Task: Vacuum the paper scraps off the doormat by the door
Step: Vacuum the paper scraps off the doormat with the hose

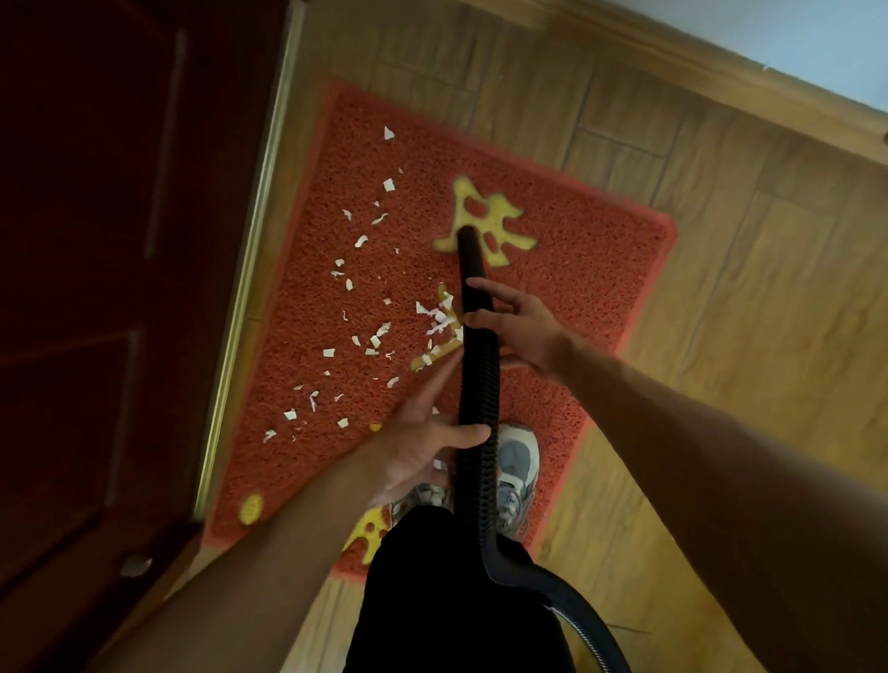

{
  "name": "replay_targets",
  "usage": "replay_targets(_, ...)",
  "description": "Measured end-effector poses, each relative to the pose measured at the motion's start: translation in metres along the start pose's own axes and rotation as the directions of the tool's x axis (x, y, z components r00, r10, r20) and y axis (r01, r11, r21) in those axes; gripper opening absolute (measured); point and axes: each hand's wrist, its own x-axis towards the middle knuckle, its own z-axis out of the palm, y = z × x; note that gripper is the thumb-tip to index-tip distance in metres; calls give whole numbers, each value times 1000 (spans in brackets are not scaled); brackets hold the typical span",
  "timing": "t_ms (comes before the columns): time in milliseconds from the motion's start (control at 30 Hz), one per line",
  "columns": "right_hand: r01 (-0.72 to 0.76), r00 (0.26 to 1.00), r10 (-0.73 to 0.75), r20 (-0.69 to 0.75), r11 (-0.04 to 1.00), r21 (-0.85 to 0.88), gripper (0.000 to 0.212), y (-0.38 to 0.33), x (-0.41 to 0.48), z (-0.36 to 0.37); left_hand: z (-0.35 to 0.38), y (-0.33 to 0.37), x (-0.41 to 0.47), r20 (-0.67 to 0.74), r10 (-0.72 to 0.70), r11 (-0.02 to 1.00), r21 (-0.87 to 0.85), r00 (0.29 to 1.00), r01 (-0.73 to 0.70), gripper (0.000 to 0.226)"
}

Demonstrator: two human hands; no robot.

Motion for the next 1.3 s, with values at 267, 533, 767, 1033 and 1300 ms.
replay_targets(267, -38, 996, 46, -73, 993, 108, 50, 27, -26, 5, 2, -13, -14, 50, -33, 999, 4, 998, 33, 86)
replay_targets(533, -91, 993, 101, -60, 985, 146, 54, 56, -42, 15, 5, -40, -26, 26, -87, 995, 52, 996, 86, 89)
replay_targets(767, -56, 998, 57, -7, 993, 106, 53, 57, -34, 45, -7, -54, -39, -38, -62, 998, -21, 997, 61, 89)
replay_targets(1033, -58, 997, 62, -37, 992, 112, 52, 71, -44, 34, 9, -69, -38, -50, -28, 999, -22, 998, 27, 87)
replay_targets(1300, -52, 997, 62, -50, 982, 180, 51, 94, -63, 11, 40, -77, -40, -68, -20, 997, 69, 997, 25, 90)
